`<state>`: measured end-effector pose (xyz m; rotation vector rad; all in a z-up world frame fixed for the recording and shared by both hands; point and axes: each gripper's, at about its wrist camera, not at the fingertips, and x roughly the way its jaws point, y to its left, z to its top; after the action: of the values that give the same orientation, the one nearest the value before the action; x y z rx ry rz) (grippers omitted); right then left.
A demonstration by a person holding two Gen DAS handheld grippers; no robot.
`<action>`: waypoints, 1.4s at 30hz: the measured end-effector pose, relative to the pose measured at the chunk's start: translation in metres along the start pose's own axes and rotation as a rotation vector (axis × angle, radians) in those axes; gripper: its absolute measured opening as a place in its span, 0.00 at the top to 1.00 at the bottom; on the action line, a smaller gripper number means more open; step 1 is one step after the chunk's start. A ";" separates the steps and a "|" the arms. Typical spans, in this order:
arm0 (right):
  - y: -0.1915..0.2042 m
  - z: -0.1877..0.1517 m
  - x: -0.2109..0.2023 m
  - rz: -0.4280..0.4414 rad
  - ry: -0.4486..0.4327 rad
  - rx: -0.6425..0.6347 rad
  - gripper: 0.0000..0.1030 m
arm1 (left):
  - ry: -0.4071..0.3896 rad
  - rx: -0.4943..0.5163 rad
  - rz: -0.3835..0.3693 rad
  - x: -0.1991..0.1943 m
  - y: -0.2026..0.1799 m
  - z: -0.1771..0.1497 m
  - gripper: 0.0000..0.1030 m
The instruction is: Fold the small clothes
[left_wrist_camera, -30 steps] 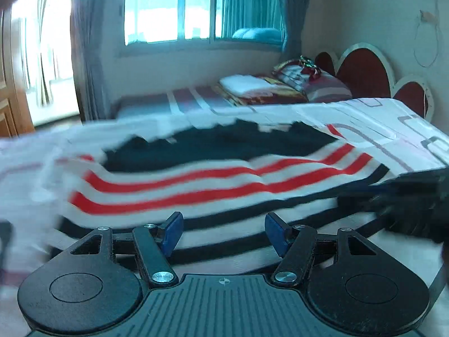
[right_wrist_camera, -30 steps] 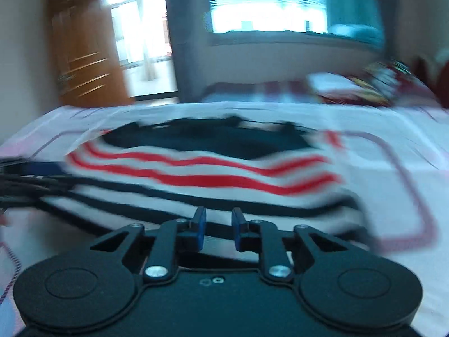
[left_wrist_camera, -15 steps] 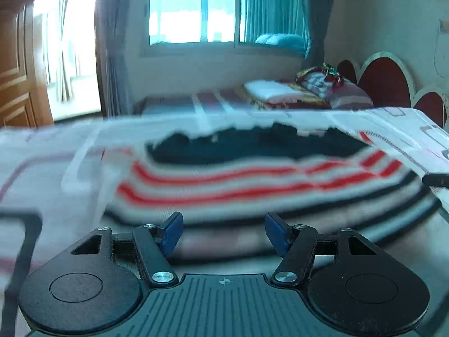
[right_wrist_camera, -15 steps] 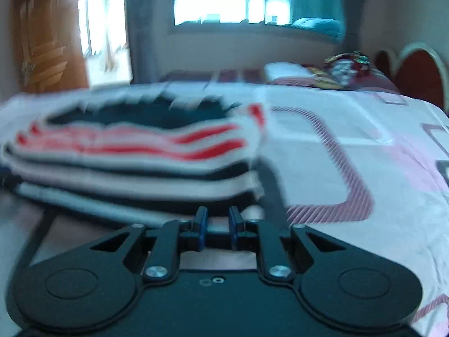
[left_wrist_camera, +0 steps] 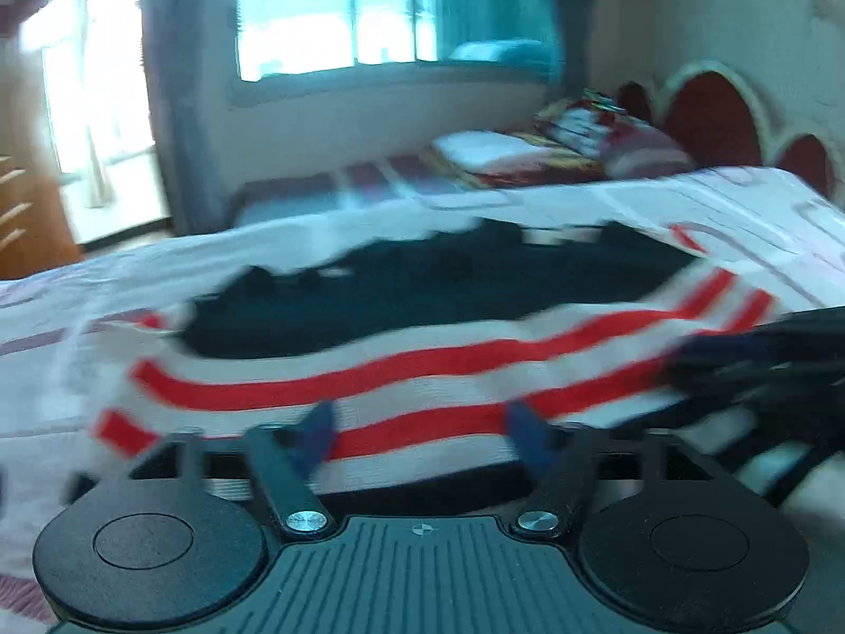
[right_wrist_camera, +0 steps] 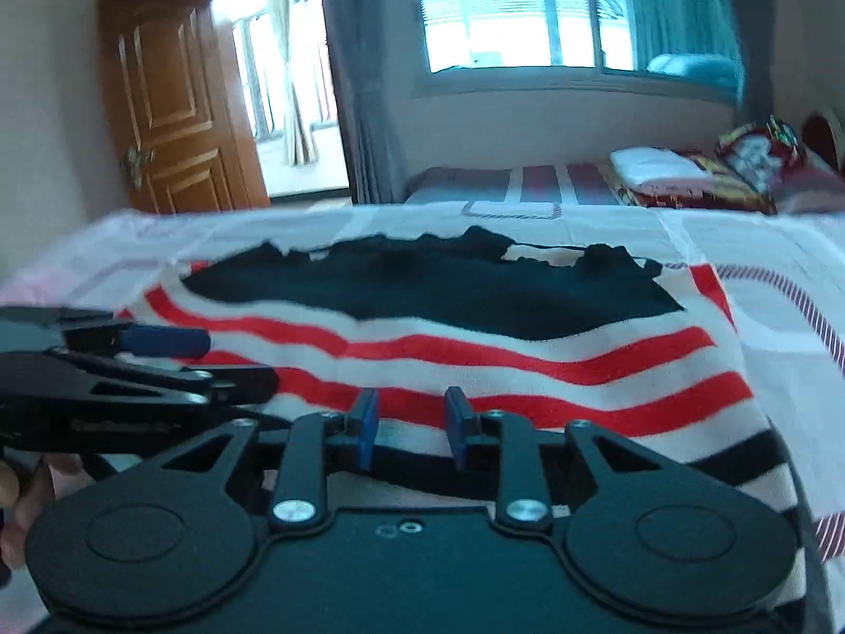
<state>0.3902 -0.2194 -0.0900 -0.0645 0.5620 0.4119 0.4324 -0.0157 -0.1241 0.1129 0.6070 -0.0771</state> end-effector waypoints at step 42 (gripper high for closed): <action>-0.005 0.006 -0.065 -0.049 0.049 0.097 0.92 | -0.057 -1.082 -0.121 -0.044 0.167 -0.099 0.25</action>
<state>0.3454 -0.2462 -0.0512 0.0049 0.6266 0.3354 0.3578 0.1642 -0.1660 -0.9713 0.5319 0.1366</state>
